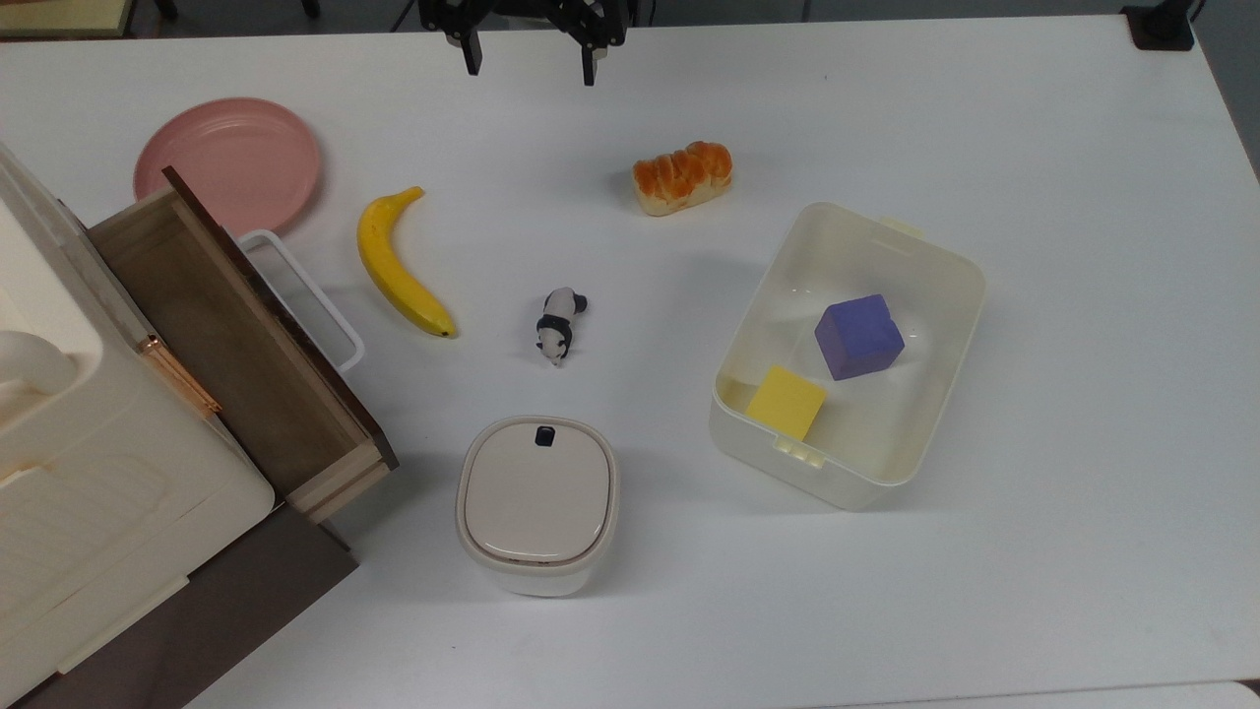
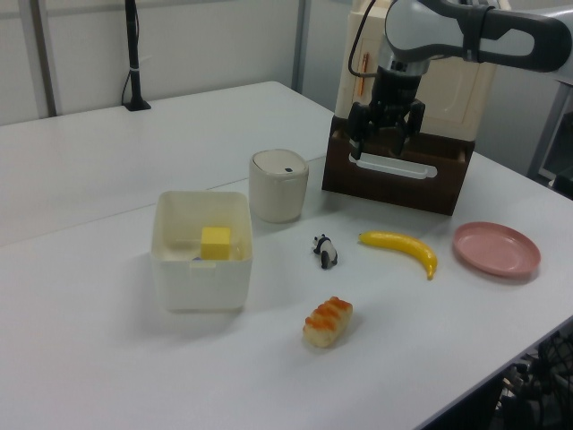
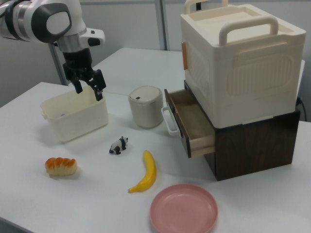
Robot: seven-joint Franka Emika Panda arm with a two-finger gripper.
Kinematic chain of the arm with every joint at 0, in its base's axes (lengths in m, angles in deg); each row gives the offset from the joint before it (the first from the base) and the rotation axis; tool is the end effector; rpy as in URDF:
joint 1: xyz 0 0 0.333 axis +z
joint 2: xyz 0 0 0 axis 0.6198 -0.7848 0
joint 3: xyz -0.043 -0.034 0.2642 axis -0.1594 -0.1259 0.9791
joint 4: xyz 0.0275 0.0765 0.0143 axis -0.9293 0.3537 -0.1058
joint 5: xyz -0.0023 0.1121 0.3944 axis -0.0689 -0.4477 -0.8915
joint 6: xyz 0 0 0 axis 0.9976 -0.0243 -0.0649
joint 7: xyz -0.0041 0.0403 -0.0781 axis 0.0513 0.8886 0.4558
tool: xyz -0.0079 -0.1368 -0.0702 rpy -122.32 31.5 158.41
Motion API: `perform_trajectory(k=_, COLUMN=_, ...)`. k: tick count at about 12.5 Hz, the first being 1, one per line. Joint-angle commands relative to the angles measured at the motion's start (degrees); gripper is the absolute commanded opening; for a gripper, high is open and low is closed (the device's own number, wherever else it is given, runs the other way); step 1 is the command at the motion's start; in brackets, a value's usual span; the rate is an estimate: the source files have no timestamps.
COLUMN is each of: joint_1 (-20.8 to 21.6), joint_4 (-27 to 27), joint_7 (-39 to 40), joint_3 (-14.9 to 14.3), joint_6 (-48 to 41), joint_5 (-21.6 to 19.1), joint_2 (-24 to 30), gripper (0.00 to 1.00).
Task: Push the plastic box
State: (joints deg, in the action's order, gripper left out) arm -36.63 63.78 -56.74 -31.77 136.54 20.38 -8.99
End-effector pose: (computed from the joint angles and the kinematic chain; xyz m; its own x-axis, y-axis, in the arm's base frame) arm 0.5743 0.0162 0.4876 0.9936 -0.1013 0.0495 -0.0999 -0.9945 -0.0300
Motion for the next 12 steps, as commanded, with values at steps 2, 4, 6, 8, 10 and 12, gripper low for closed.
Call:
perform_trajectory(k=2, joint_1=0.43, joint_4=1.93, joint_7=10.12, joint_3=-0.95, joint_6=-2.95, joint_5=-1.62, joint_2=2.72, gripper=1.00)
perform_trajectory(k=4, joint_1=0.26, joint_4=1.84, joint_7=10.03, joint_3=-1.04, joint_6=-2.86, joint_5=-1.80, joint_2=2.72, gripper=1.00)
perform_trajectory(k=6, joint_1=0.26, joint_4=1.75, joint_7=9.95, joint_3=-1.04, joint_6=-2.86, joint_5=-1.80, joint_2=2.81, gripper=1.00)
perform_trajectory(k=8, joint_1=0.26, joint_4=1.75, joint_7=9.07, joint_3=-1.04, joint_6=-2.42, joint_5=-1.80, joint_2=2.90, gripper=1.00)
perform_trajectory(k=10, joint_1=0.26, joint_4=1.75, joint_7=8.54, joint_3=-1.04, joint_6=-2.50, joint_5=-1.80, joint_2=2.98, gripper=1.00)
perform_trajectory(k=12, joint_1=0.26, joint_4=1.75, joint_7=8.45, joint_3=-1.04, joint_6=-2.50, joint_5=-1.88, joint_2=3.34, gripper=1.00)
